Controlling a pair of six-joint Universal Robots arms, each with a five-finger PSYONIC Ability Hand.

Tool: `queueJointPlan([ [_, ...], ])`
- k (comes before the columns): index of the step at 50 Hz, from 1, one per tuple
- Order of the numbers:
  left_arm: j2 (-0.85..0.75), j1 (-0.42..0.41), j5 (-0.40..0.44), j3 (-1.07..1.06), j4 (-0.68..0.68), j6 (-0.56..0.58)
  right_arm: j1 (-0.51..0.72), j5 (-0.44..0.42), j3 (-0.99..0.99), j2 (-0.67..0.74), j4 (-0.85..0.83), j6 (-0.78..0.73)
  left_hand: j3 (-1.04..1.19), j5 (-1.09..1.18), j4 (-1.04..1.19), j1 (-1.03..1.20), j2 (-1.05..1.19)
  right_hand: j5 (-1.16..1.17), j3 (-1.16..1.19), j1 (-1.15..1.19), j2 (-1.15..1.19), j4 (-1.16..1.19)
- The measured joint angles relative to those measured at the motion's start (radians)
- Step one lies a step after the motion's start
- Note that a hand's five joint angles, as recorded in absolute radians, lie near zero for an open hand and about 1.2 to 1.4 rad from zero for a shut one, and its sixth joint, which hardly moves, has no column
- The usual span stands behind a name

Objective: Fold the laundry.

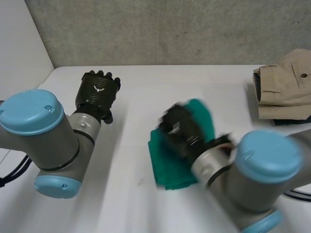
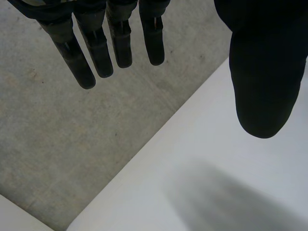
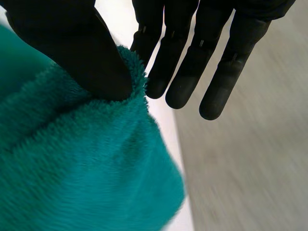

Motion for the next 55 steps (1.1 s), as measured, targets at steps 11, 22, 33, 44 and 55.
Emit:
queueJointPlan([
  [11,0.014,-0.054,-0.009,0.025,-0.001,-0.12,0.065,-0.009,0.016,0.042,0.076,0.073,-0.032,-0.036,-0.033,-0.036,-0.039,-0.966,-0.978,-0.85,-0.961,-0.983],
  [22,-0.012,-0.2,-0.013,0.123,-0.019,-0.167,-0.224,0.039,-0.002,-0.19,0.225,0.637,-0.071,-0.067,-0.063,-0.083,-0.071,-0.966,-0.98,-0.85,-0.961,-0.987],
  [33,-0.202,-0.315,-0.099,0.212,-0.197,-0.2,-0.303,-0.024,-0.248,0.059,0.579,0.764,-0.071,-0.067,-0.063,-0.083,-0.071,-0.966,-0.98,-0.85,-0.961,-0.987],
  [44,-0.298,-0.301,-0.147,0.241,-0.366,-0.2,-0.294,-0.093,-0.334,0.208,0.658,0.712,-0.071,-0.067,-0.063,-0.083,-0.071,-0.966,-0.98,-0.85,-0.961,-0.987],
  [55,-0.166,-0.262,-0.079,0.275,-0.389,-0.198,-0.286,0.064,-0.221,0.038,0.529,0.561,-0.071,-0.072,-0.063,-0.083,-0.071,-0.966,-0.98,-0.85,-0.961,-0.987],
])
